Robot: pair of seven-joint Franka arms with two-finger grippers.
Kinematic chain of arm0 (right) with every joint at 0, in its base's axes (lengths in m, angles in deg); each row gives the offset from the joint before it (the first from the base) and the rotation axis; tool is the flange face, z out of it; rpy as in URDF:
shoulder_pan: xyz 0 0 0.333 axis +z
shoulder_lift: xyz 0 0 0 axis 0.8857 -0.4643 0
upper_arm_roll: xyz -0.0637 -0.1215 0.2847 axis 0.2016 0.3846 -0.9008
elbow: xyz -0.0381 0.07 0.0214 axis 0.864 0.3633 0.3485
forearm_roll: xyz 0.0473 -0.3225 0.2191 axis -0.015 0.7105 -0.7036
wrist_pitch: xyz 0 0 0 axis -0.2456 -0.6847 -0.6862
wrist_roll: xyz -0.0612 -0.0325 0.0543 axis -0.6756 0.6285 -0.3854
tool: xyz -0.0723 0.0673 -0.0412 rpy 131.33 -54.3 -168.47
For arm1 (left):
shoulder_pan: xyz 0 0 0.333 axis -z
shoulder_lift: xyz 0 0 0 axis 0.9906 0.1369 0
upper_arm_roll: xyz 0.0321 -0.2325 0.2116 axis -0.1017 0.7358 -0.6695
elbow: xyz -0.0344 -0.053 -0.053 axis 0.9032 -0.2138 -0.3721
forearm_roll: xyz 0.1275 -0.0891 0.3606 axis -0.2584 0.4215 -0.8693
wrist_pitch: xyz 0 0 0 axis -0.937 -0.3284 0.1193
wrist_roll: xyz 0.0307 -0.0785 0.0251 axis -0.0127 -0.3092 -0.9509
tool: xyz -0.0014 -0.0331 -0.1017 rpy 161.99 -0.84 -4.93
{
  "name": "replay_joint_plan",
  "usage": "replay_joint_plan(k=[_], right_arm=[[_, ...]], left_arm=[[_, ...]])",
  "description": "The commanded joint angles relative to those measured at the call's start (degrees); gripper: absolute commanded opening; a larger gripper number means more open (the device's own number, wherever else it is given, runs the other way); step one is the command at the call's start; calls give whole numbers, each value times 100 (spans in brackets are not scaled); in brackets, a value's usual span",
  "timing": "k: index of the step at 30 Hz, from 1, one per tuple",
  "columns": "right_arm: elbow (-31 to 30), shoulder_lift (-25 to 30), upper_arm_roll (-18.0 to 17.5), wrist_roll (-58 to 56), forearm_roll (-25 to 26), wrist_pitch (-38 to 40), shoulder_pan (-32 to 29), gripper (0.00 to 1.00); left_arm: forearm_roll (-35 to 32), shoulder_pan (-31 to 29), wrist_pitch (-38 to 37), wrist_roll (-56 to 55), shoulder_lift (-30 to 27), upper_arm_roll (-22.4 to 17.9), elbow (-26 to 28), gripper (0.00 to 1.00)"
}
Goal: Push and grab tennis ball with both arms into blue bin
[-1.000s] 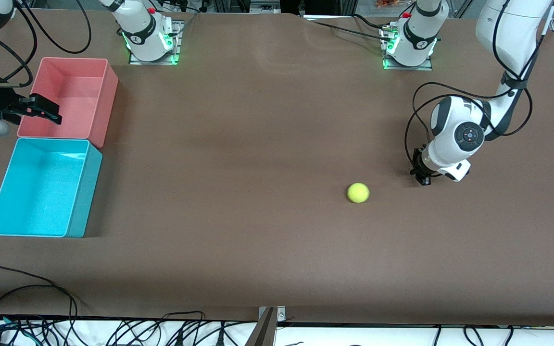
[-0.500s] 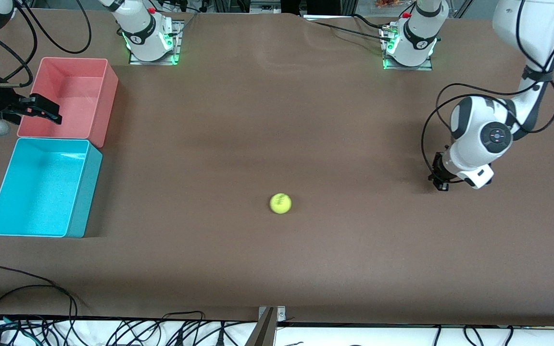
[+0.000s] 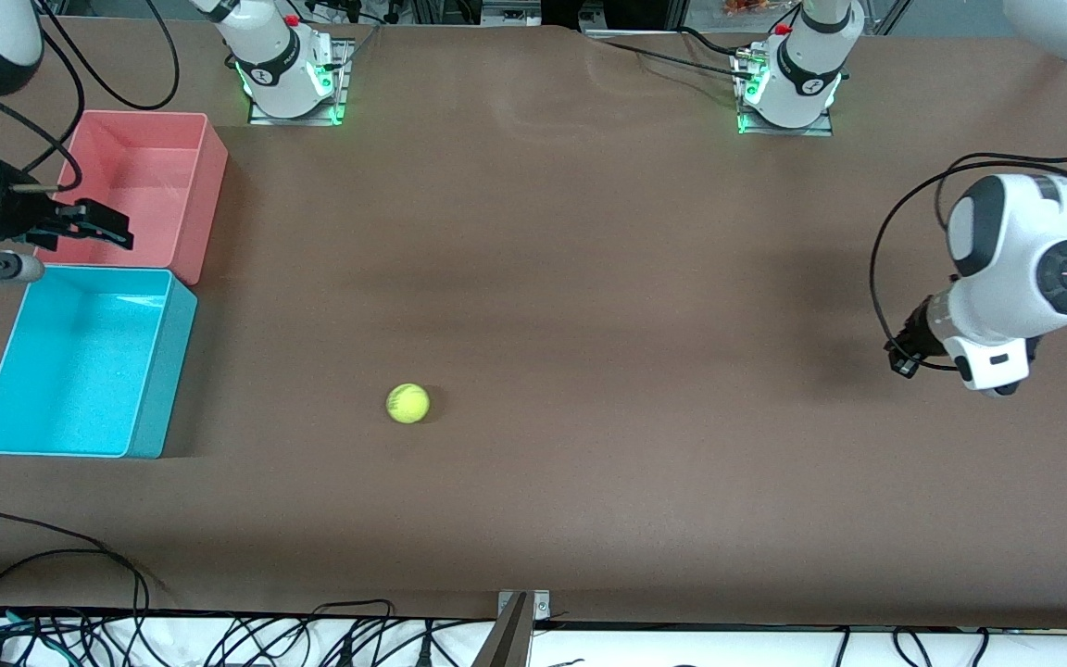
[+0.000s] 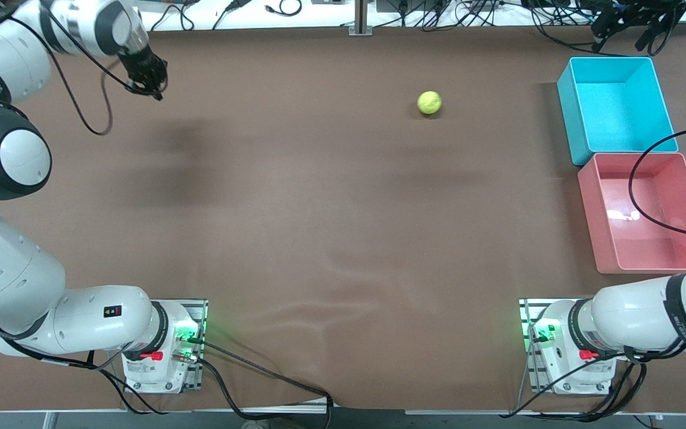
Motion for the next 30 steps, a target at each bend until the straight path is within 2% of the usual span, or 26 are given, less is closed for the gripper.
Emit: replay_joint_plan(k=[1,3,5,7,8,9,10,11,17,23,29,30], right_arm=[[109,-320,-41,-74,-23,-26,-65,100],[118,-496,-42,-83,-23,-140,-65,100],[110,-646,-50,-100,-23,-298,-65,100],[110,-804,-50,-171,-23,-483,-65,100],[110,-874,-50,-232,-23,-553,-38,100],[110,-953,-50,-311,-23,-641,-38,100],[110,-1041,-50,-372,-23,-738,-38,100],[101,-1129,-50,-417,-23,-852,-38,100],[92,-1621,-50,-522,-14,-1485,-29,100],[83,-1982,-42,-777,56,-1731,-47,100],[83,-2377,-41,-777,574,-2460,-47,100],[92,-2526,-42,-777,731,-2670,-56,100]], left_arm=[[-48,-48,-678,1582,29,37,-684,17],[-39,-48,-872,2039,29,37,-904,30],[-39,-48,-1039,2365,29,37,-1114,34],[-39,-57,-1180,2559,29,37,-1273,44],[-39,-48,-1232,2621,29,37,-1335,45],[-39,-48,-1285,2674,29,37,-1414,53],[-39,-48,-1329,2700,29,37,-1484,85],[-39,-48,-1382,2709,29,37,-1537,100],[-31,-48,-1646,3227,29,54,-1906,100],[207,-48,-2094,3851,29,37,-2398,100],[224,-40,-2305,4396,29,72,-2697,100],[259,-40,-2479,4545,29,81,-2880,100]])
